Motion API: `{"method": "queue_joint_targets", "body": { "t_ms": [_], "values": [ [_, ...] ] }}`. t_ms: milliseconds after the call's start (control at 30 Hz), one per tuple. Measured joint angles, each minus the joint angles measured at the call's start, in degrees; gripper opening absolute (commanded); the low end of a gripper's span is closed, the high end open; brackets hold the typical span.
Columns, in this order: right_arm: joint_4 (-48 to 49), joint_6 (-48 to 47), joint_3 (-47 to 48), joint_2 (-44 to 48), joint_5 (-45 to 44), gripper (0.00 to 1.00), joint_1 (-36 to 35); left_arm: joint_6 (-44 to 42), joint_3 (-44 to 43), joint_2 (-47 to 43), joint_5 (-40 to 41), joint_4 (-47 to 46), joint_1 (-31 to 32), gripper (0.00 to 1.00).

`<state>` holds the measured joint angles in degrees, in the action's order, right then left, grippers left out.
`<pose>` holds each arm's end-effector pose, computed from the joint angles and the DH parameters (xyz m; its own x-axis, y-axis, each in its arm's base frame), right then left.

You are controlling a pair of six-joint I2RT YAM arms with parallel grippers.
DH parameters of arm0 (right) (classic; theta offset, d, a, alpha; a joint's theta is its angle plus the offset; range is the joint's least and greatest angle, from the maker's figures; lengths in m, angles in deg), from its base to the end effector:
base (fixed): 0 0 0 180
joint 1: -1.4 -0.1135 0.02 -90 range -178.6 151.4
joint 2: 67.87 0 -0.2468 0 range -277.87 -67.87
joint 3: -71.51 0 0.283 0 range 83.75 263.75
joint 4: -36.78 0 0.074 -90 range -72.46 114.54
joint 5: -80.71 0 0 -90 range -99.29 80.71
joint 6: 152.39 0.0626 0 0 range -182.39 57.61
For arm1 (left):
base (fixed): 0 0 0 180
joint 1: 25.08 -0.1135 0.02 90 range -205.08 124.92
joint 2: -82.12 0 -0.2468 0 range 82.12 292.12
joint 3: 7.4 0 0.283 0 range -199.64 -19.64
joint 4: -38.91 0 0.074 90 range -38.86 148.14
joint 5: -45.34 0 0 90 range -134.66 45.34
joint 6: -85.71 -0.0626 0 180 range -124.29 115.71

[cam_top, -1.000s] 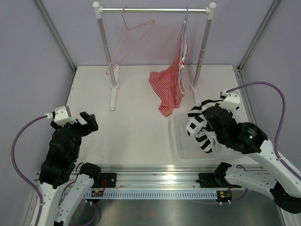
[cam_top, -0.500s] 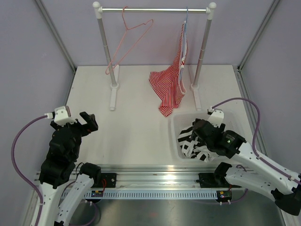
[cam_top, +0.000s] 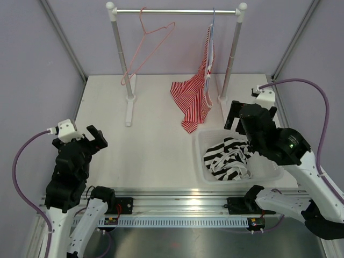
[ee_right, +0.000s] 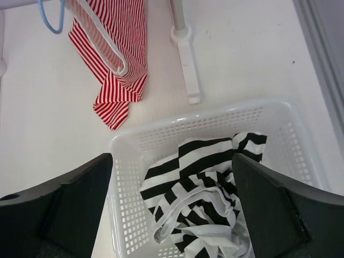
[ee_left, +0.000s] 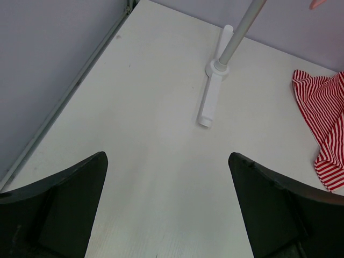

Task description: Remove the tank top from the hanger

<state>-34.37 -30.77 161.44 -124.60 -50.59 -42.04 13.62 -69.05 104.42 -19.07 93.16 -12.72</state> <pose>0.1859 0.1191 0.4004 -0.4529 0.1135 -0.8843 0.1160 0.9909 0.0678 0.1392 -0.0028 0.3530 -0.1730 -0.2460 -0.9537 -0.2815 0.9403 -0.1915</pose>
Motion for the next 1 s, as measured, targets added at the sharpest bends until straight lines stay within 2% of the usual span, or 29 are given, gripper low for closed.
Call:
{"method": "queue_joint_targets", "body": {
  "t_ms": [100, 200, 367, 700, 1000],
  "values": [
    [-1.09, -4.96, 5.44, 0.42, -1.11, 1.0, 0.0, -0.5, -3.98, 1.97, 0.46, 3.02, 0.0, 0.99],
    [-2.67, -8.52, 9.33, 1.01, -3.3, 1.0, 0.0, -1.05, -11.58, 5.62, 0.48, 7.23, 0.0, 0.99],
    [-5.01, -11.69, 10.64, 4.87, -5.14, 0.99, 0.0, -2.56, -21.62, 9.77, -0.46, 11.26, 0.0, 0.99],
    [-10.43, -13.03, 10.64, 15.13, -5.25, 0.99, 0.0, -3.41, -19.21, 5.07, -4.66, 15.37, 0.0, 0.99],
    [-10.95, -13.46, 7.41, 16.26, -5.18, 1.0, 0.0, -4.2, -14.8, 0.0, -6.36, 14.75, 0.0, 0.99]
  ]
}}
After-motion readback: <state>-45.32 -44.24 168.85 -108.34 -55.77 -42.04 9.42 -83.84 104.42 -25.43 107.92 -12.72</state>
